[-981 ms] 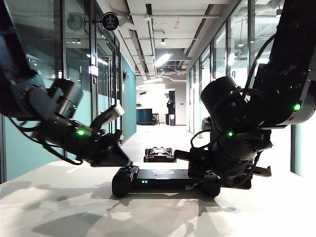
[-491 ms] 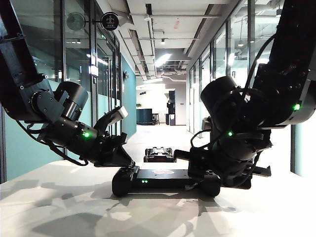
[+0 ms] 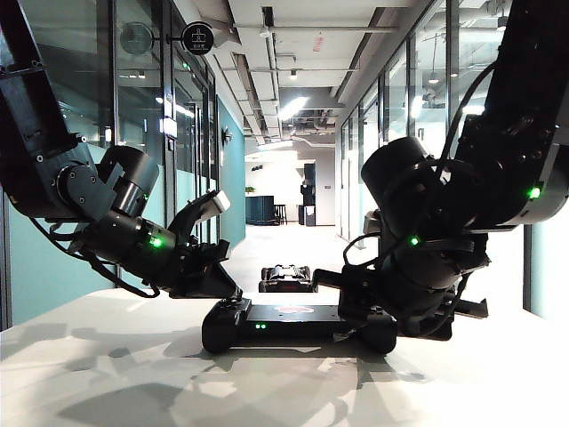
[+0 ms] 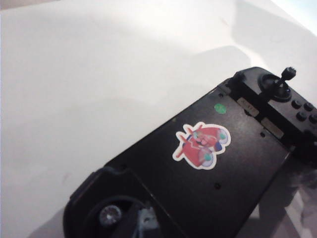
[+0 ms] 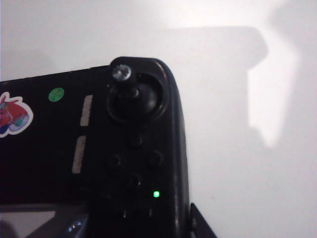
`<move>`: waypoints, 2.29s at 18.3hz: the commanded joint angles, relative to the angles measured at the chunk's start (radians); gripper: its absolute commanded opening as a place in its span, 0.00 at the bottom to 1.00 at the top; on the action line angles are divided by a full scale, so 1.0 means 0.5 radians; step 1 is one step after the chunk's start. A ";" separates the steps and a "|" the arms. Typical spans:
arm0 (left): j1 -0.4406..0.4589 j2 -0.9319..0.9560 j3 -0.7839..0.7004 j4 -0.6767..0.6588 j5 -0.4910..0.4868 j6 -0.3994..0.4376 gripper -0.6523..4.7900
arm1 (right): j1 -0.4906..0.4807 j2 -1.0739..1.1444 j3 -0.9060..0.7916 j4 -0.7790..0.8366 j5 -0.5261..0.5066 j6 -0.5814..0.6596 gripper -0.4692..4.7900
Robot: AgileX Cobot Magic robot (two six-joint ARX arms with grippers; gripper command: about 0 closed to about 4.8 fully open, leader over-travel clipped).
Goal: Push the left joystick on the remote control sitting on the white table forward to make the robot dog walk in a straight line until it approaches the door.
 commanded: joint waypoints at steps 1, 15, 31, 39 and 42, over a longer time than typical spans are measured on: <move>0.005 -0.002 0.014 0.043 -0.021 0.008 0.11 | 0.000 -0.008 0.005 0.047 0.043 0.034 0.48; 0.005 -0.002 0.022 0.044 -0.022 0.008 0.11 | 0.002 -0.008 0.005 0.050 0.047 0.048 0.48; 0.005 0.052 0.047 0.072 -0.016 0.007 0.11 | 0.002 -0.008 0.005 0.050 0.047 0.047 0.48; 0.005 0.052 0.047 0.072 -0.015 0.007 0.11 | 0.002 -0.008 0.005 0.050 0.047 0.047 0.48; 0.005 0.052 0.047 0.072 -0.015 0.007 0.11 | 0.002 -0.008 0.005 0.050 0.047 0.047 0.48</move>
